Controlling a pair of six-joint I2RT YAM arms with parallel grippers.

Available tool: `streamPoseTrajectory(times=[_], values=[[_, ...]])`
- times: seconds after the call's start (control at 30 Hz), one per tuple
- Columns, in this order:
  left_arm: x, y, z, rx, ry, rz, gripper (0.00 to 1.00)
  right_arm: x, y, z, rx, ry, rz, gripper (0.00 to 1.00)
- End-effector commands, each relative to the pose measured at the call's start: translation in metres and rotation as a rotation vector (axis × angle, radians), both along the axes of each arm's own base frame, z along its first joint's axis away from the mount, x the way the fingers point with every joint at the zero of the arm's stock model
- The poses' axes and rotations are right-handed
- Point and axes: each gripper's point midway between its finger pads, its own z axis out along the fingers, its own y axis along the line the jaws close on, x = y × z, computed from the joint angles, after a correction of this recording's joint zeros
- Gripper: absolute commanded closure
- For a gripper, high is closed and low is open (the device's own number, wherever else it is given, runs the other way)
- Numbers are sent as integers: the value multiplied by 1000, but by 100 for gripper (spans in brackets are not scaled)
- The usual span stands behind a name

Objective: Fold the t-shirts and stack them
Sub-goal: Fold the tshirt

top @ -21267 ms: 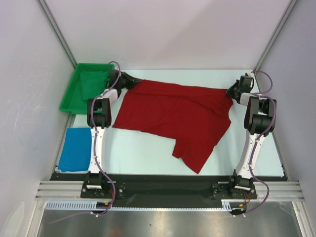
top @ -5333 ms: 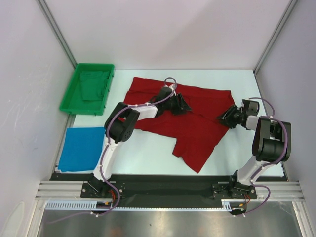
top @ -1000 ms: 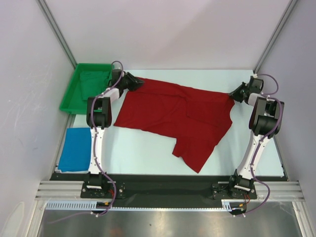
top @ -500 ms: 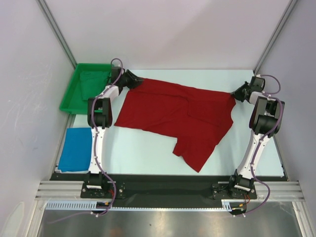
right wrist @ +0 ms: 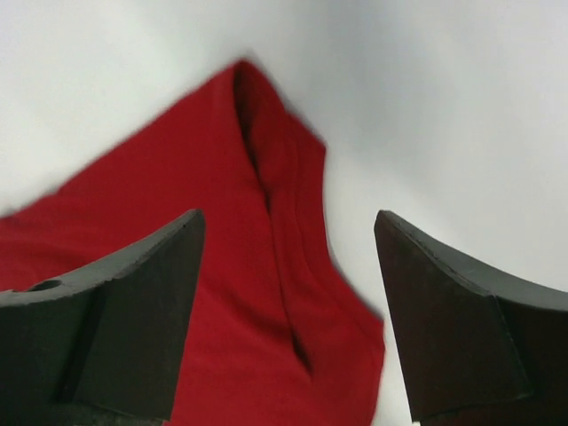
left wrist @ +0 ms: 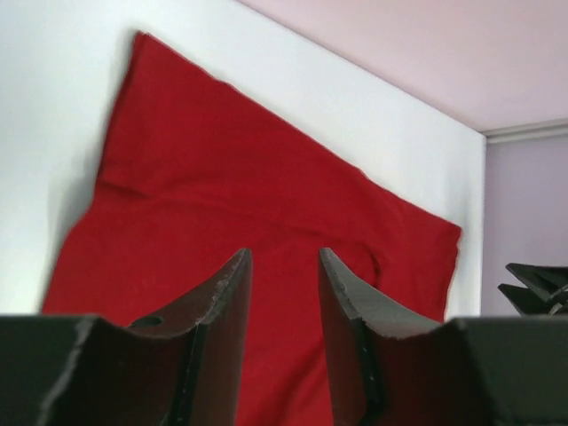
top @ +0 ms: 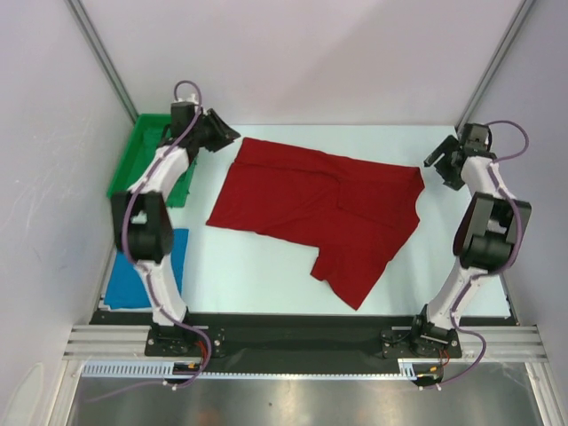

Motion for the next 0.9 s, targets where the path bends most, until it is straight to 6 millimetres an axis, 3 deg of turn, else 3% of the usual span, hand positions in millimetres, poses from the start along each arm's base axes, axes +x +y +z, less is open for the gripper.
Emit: streamPoseTrajectory(times=[0.0, 0.03, 0.07, 0.1, 0.13, 0.17, 0.2, 0.23, 0.27, 0.3, 0.33, 0.43, 0.47, 0.5, 0.57, 0.73, 0.87], values=[[-57, 3, 16, 78, -26, -9, 59, -59, 12, 14, -126, 131, -13, 18], [-70, 3, 7, 84, 1, -3, 59, -65, 33, 33, -137, 88, 21, 18], [-83, 5, -3, 85, 33, 12, 59, -72, 45, 35, -137, 81, 39, 18], [-107, 11, -19, 87, 86, 51, 58, -94, 62, 16, -116, 124, 67, 18], [-118, 13, -29, 99, 109, 67, 58, -100, 80, 20, -98, 100, 91, 18], [-130, 16, -33, 111, 120, 79, 59, -109, 110, 32, -80, 52, 154, 18], [-151, 19, -56, 129, 173, 84, 59, -129, 131, 19, -65, 79, 199, 18], [-160, 26, -47, 152, 146, 111, 59, -142, 148, 14, -49, 92, 223, 18], [-170, 31, -49, 167, 152, 127, 59, -157, 178, 22, -39, 65, 296, 18], [-187, 35, -66, 186, 190, 138, 58, -169, 192, 18, -20, 72, 329, 18], [-194, 39, -57, 195, 159, 155, 57, -191, 203, 0, 2, 117, 361, 18], [-217, 48, -75, 239, 195, 165, 54, -231, 237, 0, 21, 129, 409, 19], [-220, 50, -77, 251, 195, 167, 54, -245, 236, -9, -4, 160, 412, 19], [-224, 52, -84, 262, 217, 170, 54, -257, 246, -5, 5, 155, 421, 19], [-226, 59, -92, 267, 249, 199, 54, -275, 244, -10, -15, 194, 426, 19], [-217, 71, -102, 275, 298, 286, 53, -301, 236, -5, -10, 174, 420, 18], [-211, 94, -118, 258, 372, 420, 53, -312, 222, -15, -12, 196, 389, 17]])
